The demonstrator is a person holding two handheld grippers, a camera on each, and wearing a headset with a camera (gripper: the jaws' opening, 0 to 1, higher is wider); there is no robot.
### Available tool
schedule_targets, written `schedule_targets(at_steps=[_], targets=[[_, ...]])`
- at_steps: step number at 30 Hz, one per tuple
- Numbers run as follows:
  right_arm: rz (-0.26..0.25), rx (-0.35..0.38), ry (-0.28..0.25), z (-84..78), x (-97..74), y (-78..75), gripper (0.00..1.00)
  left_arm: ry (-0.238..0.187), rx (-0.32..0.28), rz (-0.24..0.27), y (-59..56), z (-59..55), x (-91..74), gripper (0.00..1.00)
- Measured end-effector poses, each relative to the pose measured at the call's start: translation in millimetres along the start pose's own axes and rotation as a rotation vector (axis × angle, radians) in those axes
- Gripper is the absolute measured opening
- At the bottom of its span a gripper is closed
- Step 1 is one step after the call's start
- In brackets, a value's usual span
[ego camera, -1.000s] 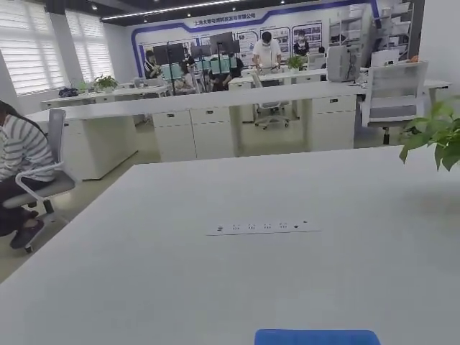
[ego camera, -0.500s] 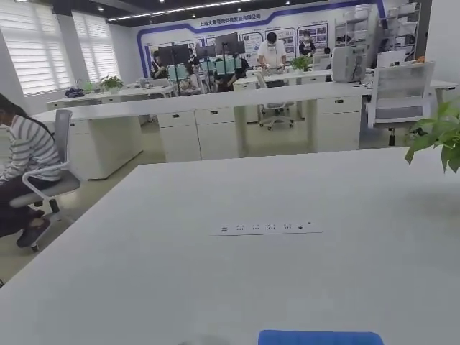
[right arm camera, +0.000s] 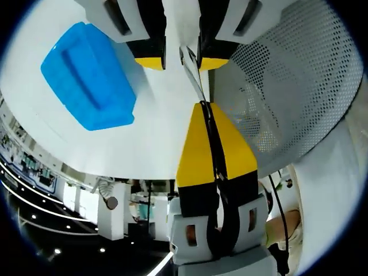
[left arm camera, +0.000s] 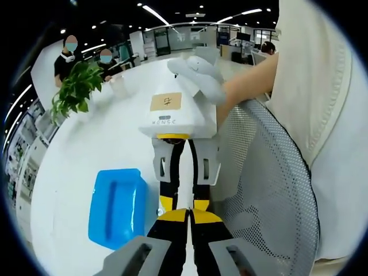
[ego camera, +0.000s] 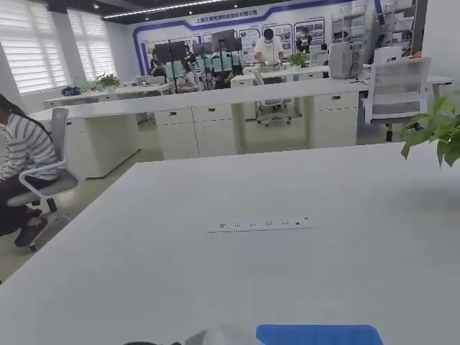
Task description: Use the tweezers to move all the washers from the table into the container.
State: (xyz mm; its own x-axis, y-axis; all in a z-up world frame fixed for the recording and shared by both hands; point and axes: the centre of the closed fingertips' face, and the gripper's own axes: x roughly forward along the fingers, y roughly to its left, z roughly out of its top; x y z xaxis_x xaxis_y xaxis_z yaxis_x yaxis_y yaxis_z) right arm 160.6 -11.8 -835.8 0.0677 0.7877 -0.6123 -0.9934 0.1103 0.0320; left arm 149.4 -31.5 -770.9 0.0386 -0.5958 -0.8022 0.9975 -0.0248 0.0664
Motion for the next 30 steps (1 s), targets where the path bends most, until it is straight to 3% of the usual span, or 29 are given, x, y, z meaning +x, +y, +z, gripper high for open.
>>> schedule_targets(at_steps=[6,11,14,30], targets=[[0.029,-0.007,0.006,-1.4,0.9,4.8,0.07,0.014,0.003,0.002,2.5,-2.6,-1.0,0.00],[-0.037,-0.023,0.006,1.1,1.0,-11.5,0.06,0.049,0.045,0.027,8.6,-7.9,-2.7,0.00],[-0.060,-0.035,0.003,4.3,2.8,-17.8,0.07,0.049,0.045,0.037,15.3,-7.6,-3.7,0.00],[-0.084,0.007,-0.009,3.9,4.7,-25.6,0.07,0.094,0.077,0.016,29.7,-3.6,-0.7,0.00]])
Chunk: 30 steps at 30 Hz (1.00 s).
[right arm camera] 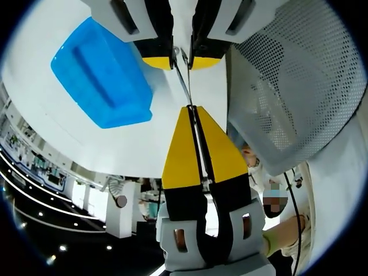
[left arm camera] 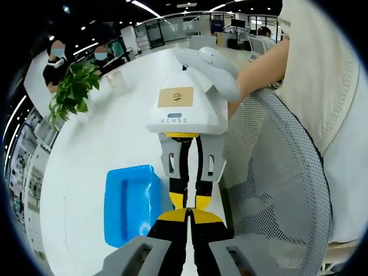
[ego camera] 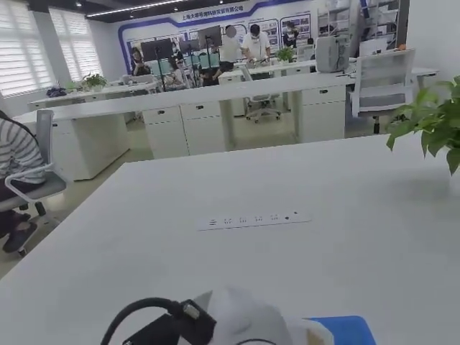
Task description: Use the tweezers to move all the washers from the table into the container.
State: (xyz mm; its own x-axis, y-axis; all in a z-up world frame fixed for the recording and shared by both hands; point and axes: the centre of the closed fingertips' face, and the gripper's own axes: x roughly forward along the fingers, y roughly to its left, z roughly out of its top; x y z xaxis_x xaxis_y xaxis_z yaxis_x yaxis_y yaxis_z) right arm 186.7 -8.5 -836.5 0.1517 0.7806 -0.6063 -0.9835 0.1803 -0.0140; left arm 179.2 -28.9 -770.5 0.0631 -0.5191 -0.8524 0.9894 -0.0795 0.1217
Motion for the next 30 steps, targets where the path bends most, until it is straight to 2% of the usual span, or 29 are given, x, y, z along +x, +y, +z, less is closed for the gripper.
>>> schedule_targets(at_steps=[8,10,14,16,20,24,26,30], targets=[[0.001,0.004,0.000,-0.2,1.8,-0.7,0.07,0.007,0.004,0.005,1.1,-0.1,0.2,0.00],[-0.009,-0.007,-0.002,1.3,1.6,-1.8,0.06,0.010,0.024,0.019,3.3,0.3,-1.0,0.00],[0.003,0.016,0.002,-0.9,3.7,-1.0,0.07,0.016,0.003,0.002,1.7,-3.2,1.0,0.00],[0.001,0.011,0.000,-0.3,3.4,-1.5,0.07,-0.004,-0.020,-0.006,2.7,-2.8,3.2,0.00],[0.001,0.028,-0.005,0.0,3.3,-1.9,0.07,-0.009,-0.062,-0.024,5.5,-4.2,4.4,0.00],[-0.005,0.041,-0.010,1.3,2.9,-3.4,0.07,-0.002,-0.069,-0.029,9.1,-4.9,4.5,0.00],[-0.011,0.037,-0.020,3.7,1.9,-4.3,0.07,0.005,-0.066,-0.028,10.8,-5.7,4.3,0.00],[-0.022,0.046,-0.076,14.8,-2.4,-8.4,0.05,0.008,-0.064,-0.023,11.7,-6.0,5.5,0.00]])
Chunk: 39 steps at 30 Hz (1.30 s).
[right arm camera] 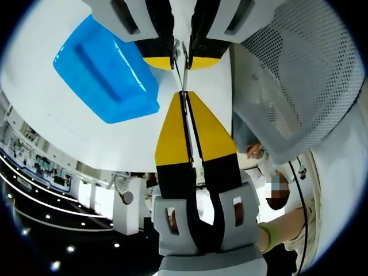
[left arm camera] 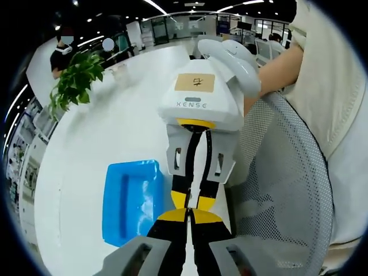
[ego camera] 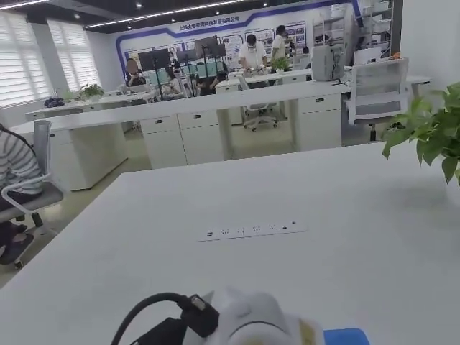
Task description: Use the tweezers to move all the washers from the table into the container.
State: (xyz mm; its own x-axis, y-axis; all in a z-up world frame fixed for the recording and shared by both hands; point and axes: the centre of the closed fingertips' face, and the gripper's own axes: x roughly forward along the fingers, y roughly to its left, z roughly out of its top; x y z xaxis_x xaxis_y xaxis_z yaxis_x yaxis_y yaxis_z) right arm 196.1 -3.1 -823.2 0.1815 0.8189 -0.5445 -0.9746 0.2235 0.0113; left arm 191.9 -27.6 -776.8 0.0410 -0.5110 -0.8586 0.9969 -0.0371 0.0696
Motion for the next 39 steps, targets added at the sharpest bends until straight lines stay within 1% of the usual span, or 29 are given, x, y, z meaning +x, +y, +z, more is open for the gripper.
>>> schedule_targets(at_steps=[2,5,7,8,9,11,12,13,14,16,18,20,21,23,24,25,26,27,28,29,30,31,33,34,35,36,37,38,39], targets=[[0.001,0.016,0.009,-3.0,2.1,-1.7,0.05,-0.002,-0.006,0.005,1.4,0.5,0.5,0.00],[-0.005,0.028,0.016,-4.3,3.2,-3.2,0.04,-0.016,-0.036,0.014,4.5,1.5,1.4,0.00],[-0.004,0.048,0.014,-4.4,3.0,-4.2,0.03,-0.040,-0.045,0.019,5.0,2.2,1.7,0.00],[-0.002,0.058,0.013,-4.4,2.6,-4.9,0.03,-0.055,-0.069,0.030,6.1,1.3,2.1,0.00],[-0.005,0.064,0.014,-4.5,2.4,-6.1,0.02,-0.063,-0.093,0.041,7.0,-0.2,2.1,0.03],[-0.008,0.086,0.011,-4.8,1.8,-8.4,0.02,-0.116,-0.138,0.079,8.9,-0.7,-0.2,0.11],[-0.004,0.138,0.004,-4.8,2.3,-8.9,0.01,-0.148,-0.183,0.104,8.9,-3.0,-2.9,0.17],[-0.008,0.144,0.001,-4.7,2.2,-10.9,0.01,-0.168,-0.217,0.121,8.8,-5.3,-5.1,0.20],[-0.006,0.159,-0.003,-5.1,2.0,-11.7,0.01,-0.199,-0.265,0.147,8.3,-9.4,-8.5,0.23],[-0.006,0.191,-0.011,-5.1,1.1,-12.3,0.01,-0.247,-0.342,0.186,5.9,-16.0,-14.3,0.28],[-0.004,0.232,-0.020,-6.1,0.2,-13.6,0.01,-0.289,-0.416,0.234,1.5,-27.2,-21.8,0.32],[-0.007,0.259,-0.029,-6.5,-1.2,-16.1,0.01,-0.319,-0.483,0.277,-4.6,-38.9,-27.8,0.33],[-0.005,0.279,-0.036,-6.3,-1.6,-16.3,0.01,-0.326,-0.511,0.293,-7.6,-43.9,-30.1,0.33],[-0.003,0.327,-0.060,-4.7,-3.0,-17.8,0.01,-0.355,-0.548,0.347,-11.7,-51.7,-36.1,0.36],[-0.001,0.345,-0.072,-3.9,-3.7,-18.4,0.01,-0.366,-0.572,0.360,-14.0,-54.8,-37.6,0.38],[0.007,0.385,-0.093,-1.8,-4.7,-17.9,0.01,-0.391,-0.602,0.383,-15.7,-57.0,-40.3,0.39],[0.010,0.407,-0.106,-0.8,-5.6,-18.1,0.01,-0.414,-0.619,0.408,-15.2,-57.7,-42.8,0.41],[0.013,0.436,-0.124,0.0,-6.7,-19.3,0.01,-0.459,-0.640,0.430,-15.2,-55.9,-45.8,0.43],[0.011,0.436,-0.123,-1.6,-7.5,-20.3,0.01,-0.484,-0.652,0.435,-16.3,-54.7,-46.7,0.44],[0.011,0.429,-0.121,-2.3,-8.0,-20.2,0.01,-0.508,-0.657,0.451,-15.6,-53.7,-48.2,0.45],[0.009,0.430,-0.122,-2.2,-8.0,-19.6,0.01,-0.541,-0.662,0.481,-13.5,-51.7,-50.6,0.47],[0.006,0.432,-0.121,-2.4,-7.7,-19.3,0.01,-0.551,-0.669,0.494,-13.0,-51.0,-50.8,0.50],[0.005,0.438,-0.120,-3.4,-7.2,-17.8,0.01,-0.562,-0.661,0.547,-8.7,-50.6,-51.1,0.58],[-0.006,0.433,-0.118,-4.0,-7.1,-17.9,0.02,-0.574,-0.661,0.573,-6.2,-49.6,-50.8,0.63],[-0.015,0.428,-0.116,-4.3,-6.9,-18.1,0.02,-0.584,-0.666,0.582,-5.3,-48.7,-50.5,0.65],[-0.023,0.414,-0.105,-5.4,-6.6,-18.0,0.02,-0.618,-0.675,0.601,-2.7,-44.9,-51.5,0.67],[-0.025,0.409,-0.104,-5.7,-6.5,-17.9,0.02,-0.638,-0.679,0.605,-2.1,-42.6,-52.2,0.70],[-0.026,0.406,-0.101,-6.1,-6.2,-17.6,0.02,-0.708,-0.683,0.608,-1.1,-34.2,-54.6,0.72],[-0.027,0.405,-0.100,-6.2,-6.2,-18.0,0.02,-0.745,-0.699,0.607,-0.7,-30.4,-55.6,0.75]])
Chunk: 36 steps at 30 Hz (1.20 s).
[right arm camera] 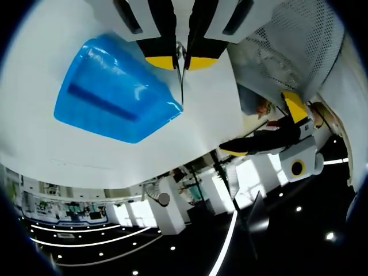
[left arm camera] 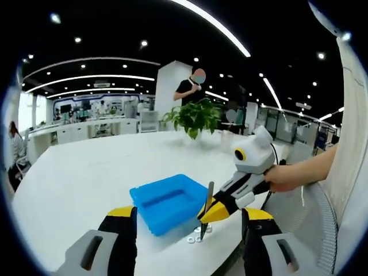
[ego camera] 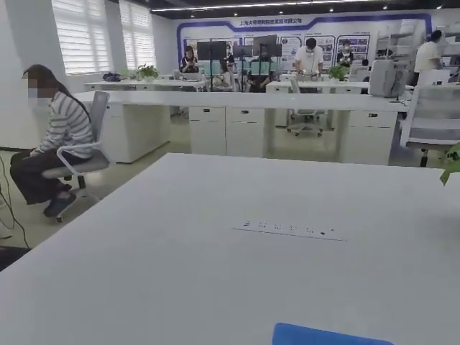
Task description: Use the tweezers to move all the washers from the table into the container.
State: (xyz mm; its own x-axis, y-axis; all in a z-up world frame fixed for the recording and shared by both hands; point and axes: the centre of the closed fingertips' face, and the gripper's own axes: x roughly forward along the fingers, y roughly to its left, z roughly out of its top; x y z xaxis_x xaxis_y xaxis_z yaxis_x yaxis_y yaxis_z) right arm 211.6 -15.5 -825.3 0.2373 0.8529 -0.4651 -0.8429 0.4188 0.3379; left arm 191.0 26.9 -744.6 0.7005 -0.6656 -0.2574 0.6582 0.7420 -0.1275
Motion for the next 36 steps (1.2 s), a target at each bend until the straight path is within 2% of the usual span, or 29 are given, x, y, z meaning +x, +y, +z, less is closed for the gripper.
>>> schedule_targets(at_steps=[1,2,3,4,6,8,12,14,18,23,29,32,36], targets=[[-0.002,-0.005,-0.001,0.3,-0.2,0.0,0.02,-0.022,-0.013,-0.013,-3.5,2.1,1.7,0.79],[-0.004,-0.010,-0.004,0.7,-0.4,-0.2,0.03,-0.001,0.003,-0.014,-3.8,-0.2,1.1,0.82],[-0.005,-0.011,-0.006,1.1,-0.6,-0.2,0.03,-0.001,0.015,-0.014,-5.1,0.0,1.5,0.84],[-0.003,-0.012,-0.009,1.5,-0.4,0.2,0.03,-0.010,0.051,-0.001,-3.6,-0.1,1.5,0.85],[-0.003,-0.014,-0.006,0.5,0.9,1.1,0.03,-0.002,0.053,-0.015,-4.9,-5.1,2.0,0.85],[-0.003,-0.033,0.007,-1.2,2.4,2.6,0.03,0.026,0.062,-0.005,-1.7,-10.4,2.2,0.85],[-0.002,-0.061,0.011,-0.9,4.5,4.3,0.03,0.025,0.085,-0.014,-5.8,-10.8,3.2,0.84],[0.000,-0.079,0.024,-2.6,5.6,5.3,0.03,0.045,0.106,-0.016,-7.1,-14.8,4.3,0.85],[-0.029,-0.122,0.047,-4.0,1.6,4.6,0.03,0.045,0.128,-0.031,-10.6,-14.8,4.8,0.85],[-0.043,-0.189,0.084,-6.6,1.2,7.0,0.03,0.048,0.113,-0.044,-11.7,-16.2,5.4,0.86],[-0.058,-0.284,0.125,-8.7,5.6,15.4,0.03,0.018,0.092,-0.044,-11.4,-11.6,5.0,0.89],[-0.068,-0.292,0.130,-8.5,6.6,15.2,0.03,-0.006,0.078,-0.039,-10.3,-7.9,4.9,0.92],[-0.099,-0.266,0.122,-7.9,3.9,7.9,0.02,-0.024,0.053,-0.027,-7.7,-5.4,4.5,0.96]])
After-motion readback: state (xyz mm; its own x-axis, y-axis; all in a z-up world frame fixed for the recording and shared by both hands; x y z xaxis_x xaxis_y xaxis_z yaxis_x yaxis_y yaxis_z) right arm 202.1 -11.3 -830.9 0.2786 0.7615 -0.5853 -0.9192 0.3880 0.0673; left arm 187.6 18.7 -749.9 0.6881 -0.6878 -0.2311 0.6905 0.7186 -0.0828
